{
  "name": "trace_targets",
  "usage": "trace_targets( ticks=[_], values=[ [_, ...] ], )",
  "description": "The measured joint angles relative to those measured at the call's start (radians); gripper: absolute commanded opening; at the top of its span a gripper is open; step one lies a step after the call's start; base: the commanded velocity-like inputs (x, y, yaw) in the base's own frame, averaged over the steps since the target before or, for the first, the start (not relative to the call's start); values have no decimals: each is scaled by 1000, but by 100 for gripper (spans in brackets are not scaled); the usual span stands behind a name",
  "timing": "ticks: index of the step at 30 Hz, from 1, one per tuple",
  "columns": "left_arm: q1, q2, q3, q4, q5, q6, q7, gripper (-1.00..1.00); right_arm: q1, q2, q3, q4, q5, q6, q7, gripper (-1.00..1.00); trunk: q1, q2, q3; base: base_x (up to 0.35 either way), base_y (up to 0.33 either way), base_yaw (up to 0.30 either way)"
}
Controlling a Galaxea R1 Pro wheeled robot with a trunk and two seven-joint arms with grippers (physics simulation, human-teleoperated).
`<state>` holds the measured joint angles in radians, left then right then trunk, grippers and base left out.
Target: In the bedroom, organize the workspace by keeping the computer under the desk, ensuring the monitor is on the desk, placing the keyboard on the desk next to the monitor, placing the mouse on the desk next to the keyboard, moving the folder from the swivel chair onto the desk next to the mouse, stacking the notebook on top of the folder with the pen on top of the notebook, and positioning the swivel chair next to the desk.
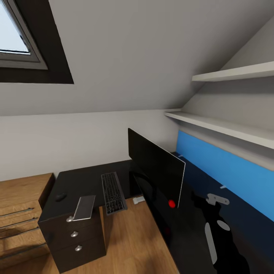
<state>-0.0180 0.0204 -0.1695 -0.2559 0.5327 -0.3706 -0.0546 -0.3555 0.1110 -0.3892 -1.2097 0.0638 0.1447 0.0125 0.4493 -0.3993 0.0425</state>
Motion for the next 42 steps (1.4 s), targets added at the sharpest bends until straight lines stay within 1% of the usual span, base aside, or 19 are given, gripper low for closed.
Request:
trace_targets(
  ticks=[17,25,34,42],
  values=[
    [0,0,0,0,1,0,1,100,0,0,0,0,0,0,0,100,0,0,0,35,0,0],
    [0,0,0,0,1,0,1,100,0,0,0,1,0,0,0,100,0,0,0,132,0,0],
    [0,0,0,0,1,0,1,100,0,0,0,1,0,1,0,100,0,0,0,42,0,38],
    [0,-1,1,0,0,0,0,100,0,0,0,1,0,0,0,100,0,0,0,163,0,37]
  ],
)
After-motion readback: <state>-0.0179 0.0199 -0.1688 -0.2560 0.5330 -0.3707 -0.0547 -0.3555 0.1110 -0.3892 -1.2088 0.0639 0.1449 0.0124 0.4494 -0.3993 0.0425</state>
